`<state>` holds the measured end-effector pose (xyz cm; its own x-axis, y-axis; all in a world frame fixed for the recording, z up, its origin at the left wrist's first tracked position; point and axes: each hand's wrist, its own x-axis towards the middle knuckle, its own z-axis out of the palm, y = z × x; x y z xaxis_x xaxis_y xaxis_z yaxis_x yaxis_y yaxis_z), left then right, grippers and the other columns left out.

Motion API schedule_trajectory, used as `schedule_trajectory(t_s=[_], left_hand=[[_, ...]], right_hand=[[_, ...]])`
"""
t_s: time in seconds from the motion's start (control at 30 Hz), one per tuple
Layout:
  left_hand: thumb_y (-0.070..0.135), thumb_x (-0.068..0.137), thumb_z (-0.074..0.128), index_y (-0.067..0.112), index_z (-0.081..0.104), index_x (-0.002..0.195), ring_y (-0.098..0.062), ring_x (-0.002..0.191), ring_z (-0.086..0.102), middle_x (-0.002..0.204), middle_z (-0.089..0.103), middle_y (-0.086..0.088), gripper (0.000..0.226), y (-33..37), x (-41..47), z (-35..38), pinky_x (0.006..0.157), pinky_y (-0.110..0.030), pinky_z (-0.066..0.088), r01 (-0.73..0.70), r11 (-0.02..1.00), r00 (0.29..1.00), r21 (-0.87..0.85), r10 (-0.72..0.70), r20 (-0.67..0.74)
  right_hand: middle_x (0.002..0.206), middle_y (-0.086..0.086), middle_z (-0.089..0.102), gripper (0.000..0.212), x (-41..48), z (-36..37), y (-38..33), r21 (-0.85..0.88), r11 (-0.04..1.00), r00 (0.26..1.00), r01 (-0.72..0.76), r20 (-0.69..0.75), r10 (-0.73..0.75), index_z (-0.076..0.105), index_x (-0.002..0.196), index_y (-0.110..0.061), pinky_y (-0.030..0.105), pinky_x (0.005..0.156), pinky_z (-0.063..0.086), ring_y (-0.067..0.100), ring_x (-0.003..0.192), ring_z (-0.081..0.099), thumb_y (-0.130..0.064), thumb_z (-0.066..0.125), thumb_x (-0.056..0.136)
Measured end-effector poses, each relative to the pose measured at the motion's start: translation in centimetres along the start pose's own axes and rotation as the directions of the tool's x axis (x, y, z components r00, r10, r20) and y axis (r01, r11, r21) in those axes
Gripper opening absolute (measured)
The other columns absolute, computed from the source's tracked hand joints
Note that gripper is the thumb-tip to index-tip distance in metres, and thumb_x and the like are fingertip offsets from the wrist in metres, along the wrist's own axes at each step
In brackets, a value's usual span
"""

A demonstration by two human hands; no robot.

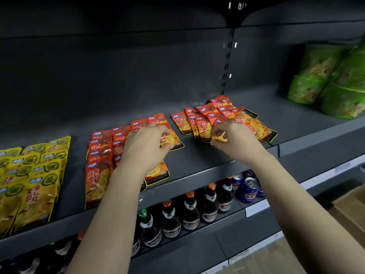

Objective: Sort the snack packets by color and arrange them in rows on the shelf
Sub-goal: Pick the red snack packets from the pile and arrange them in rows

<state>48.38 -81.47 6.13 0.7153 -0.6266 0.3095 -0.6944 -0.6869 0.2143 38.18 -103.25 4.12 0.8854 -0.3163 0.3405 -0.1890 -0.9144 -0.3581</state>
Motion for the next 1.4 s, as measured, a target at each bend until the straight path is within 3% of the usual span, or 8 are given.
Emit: schedule_trajectory(t_s=[0.17, 0.47, 0.67, 0.87, 1.03, 1.2, 1.3, 1.4], left_hand=[[0.038, 0.088, 0.063, 0.026, 0.062, 0.117, -0.023, 0.112, 0.057, 0.119, 0.062, 0.002, 0.031, -0.7, 2.3, 0.2, 0.092, -0.042, 0.046, -0.007, 1.0, 1.0, 0.019, 0.007, 0.013], [0.038, 0.087, 0.064, 0.026, 0.062, 0.116, -0.024, 0.113, 0.055, 0.117, 0.06, 0.002, 0.031, 0.2, 6.1, 0.6, 0.089, -0.037, 0.042, 0.011, 0.996, 0.994, 0.091, -0.02, 0.107], [0.045, 0.089, 0.061, 0.023, 0.062, 0.119, -0.024, 0.115, 0.054, 0.118, 0.059, -0.001, 0.038, 2.2, 10.8, 2.3, 0.09, -0.037, 0.041, 0.078, 0.979, 0.985, 0.187, -0.105, 0.138], [0.035, 0.089, 0.065, 0.014, 0.066, 0.11, -0.03, 0.108, 0.058, 0.113, 0.065, -0.01, 0.03, 4.4, 14.3, 5.4, 0.083, -0.032, 0.045, 0.254, 0.967, 0.959, -0.01, -0.25, 0.131], [0.042, 0.089, 0.065, 0.009, 0.05, 0.133, -0.031, 0.124, 0.049, 0.135, 0.052, -0.014, 0.057, 5.4, 15.5, 7.5, 0.096, -0.039, 0.043, 0.408, 0.911, 0.882, 0.066, -0.411, 0.232], [0.042, 0.085, 0.069, 0.005, 0.044, 0.137, -0.032, 0.128, 0.047, 0.14, 0.048, -0.015, 0.069, 6.3, 16.1, 7.6, 0.099, -0.038, 0.042, 0.442, 0.89, 0.842, 0.114, -0.456, 0.289], [0.038, 0.082, 0.074, 0.005, 0.042, 0.137, -0.032, 0.127, 0.048, 0.14, 0.047, -0.014, 0.072, 6.5, 16.5, 7.5, 0.098, -0.039, 0.043, 0.502, 0.862, 0.812, 0.069, -0.497, 0.304], [0.034, 0.073, 0.083, 0.008, 0.033, 0.143, -0.033, 0.13, 0.046, 0.145, 0.043, -0.014, 0.09, 6.0, 16.9, 7.5, 0.103, -0.041, 0.043, 0.594, 0.803, 0.77, -0.043, -0.553, 0.318]], right_hand=[[0.096, 0.0, 0.068, 0.016, 2.7, 0.8, 0.4, 0.028, 1.0, 1.0, -0.007, -0.015, 0.007, 0.069, 0.097, -0.023, 0.037, 0.075, 0.052, 0.021, 0.087, 0.062, -0.028, 0.072, 0.082], [0.096, -0.002, 0.069, 0.016, 5.6, 1.4, 2.6, 0.05, 0.999, 1.0, -0.002, -0.017, 0.003, 0.07, 0.098, -0.024, 0.03, 0.069, 0.045, 0.017, 0.078, 0.057, -0.029, 0.071, 0.083], [0.1, -0.002, 0.07, 0.017, 7.0, 0.4, 4.7, 0.076, 0.997, 0.999, 0.03, 0.022, -0.032, 0.07, 0.1, -0.024, 0.034, 0.08, 0.052, 0.02, 0.09, 0.065, -0.028, 0.071, 0.083], [0.098, -0.005, 0.068, 0.014, 7.7, -0.5, 7.5, 0.092, 0.993, 0.995, 0.079, 0.045, -0.084, 0.069, 0.097, -0.025, 0.031, 0.077, 0.05, 0.014, 0.083, 0.059, -0.028, 0.07, 0.084], [0.096, -0.007, 0.066, 0.014, 7.7, -1.4, 9.4, 0.113, 0.989, 0.993, 0.099, 0.048, -0.105, 0.07, 0.099, -0.024, 0.024, 0.07, 0.039, 0.01, 0.08, 0.054, -0.029, 0.07, 0.085], [0.095, -0.006, 0.065, 0.015, 7.9, -1.6, 10.7, 0.138, 0.984, 0.991, 0.11, 0.06, -0.119, 0.069, 0.099, -0.023, 0.022, 0.07, 0.037, 0.009, 0.08, 0.055, -0.028, 0.07, 0.085], [0.094, -0.006, 0.065, 0.016, 7.9, -1.6, 11.4, 0.154, 0.982, 0.991, 0.106, 0.07, -0.118, 0.069, 0.1, -0.023, 0.021, 0.07, 0.037, 0.008, 0.078, 0.053, -0.026, 0.07, 0.085], [0.093, -0.006, 0.064, 0.015, 8.0, -1.6, 11.8, 0.161, 0.982, 0.991, 0.101, 0.074, -0.114, 0.069, 0.1, -0.023, 0.021, 0.07, 0.036, 0.007, 0.077, 0.052, -0.025, 0.07, 0.085]])
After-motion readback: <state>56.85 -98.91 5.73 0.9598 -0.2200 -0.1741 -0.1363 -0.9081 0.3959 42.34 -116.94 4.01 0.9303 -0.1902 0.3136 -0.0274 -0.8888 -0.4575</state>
